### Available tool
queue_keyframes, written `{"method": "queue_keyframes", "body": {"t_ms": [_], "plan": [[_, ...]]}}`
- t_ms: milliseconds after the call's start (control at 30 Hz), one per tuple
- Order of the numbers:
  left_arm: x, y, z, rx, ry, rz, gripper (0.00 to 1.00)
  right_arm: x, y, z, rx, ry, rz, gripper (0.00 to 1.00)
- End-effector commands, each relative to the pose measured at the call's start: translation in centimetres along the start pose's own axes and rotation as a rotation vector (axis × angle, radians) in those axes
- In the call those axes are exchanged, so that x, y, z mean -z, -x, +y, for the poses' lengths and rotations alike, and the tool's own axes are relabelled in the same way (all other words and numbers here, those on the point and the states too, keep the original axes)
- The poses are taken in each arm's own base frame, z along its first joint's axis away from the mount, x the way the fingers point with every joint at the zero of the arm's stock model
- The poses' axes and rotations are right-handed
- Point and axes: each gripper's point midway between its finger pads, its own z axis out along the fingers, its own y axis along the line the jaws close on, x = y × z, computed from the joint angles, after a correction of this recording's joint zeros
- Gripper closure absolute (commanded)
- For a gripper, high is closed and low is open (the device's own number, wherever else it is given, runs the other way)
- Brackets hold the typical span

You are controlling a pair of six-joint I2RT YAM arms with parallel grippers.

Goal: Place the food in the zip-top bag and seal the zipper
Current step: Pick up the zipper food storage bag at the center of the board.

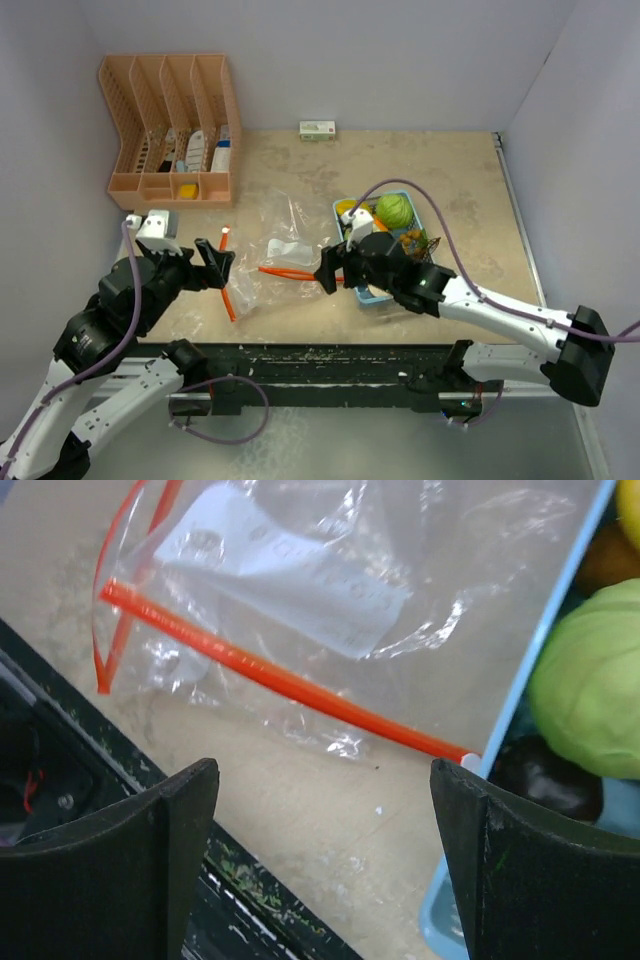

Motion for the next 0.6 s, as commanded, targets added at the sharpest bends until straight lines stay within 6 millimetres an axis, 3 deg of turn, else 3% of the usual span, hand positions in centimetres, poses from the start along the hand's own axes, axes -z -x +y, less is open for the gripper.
{"method": "queue_keyframes", "body": {"t_ms": [0,233,367,567], "plan": [[0.0,-0.9,0.8,0.016,0.037,0.009,0.01,-0.4,0.4,2.2,0.106,0.009,-0.066,0.12],[-0.1,-1.1,1.2,0.017,0.050,0.004,0.01,-3.1,-1.1,3.8,0.256,-0.065,-0.047,0.11],[-0.1,-1.1,1.2,0.018,0.051,0.002,0.01,-4.5,-1.8,3.2,0.302,-0.149,-0.042,0.08],[-0.1,-1.3,1.1,0.029,0.039,-0.003,0.01,-5.2,-1.0,2.2,0.325,-0.226,-0.085,0.10]]}}
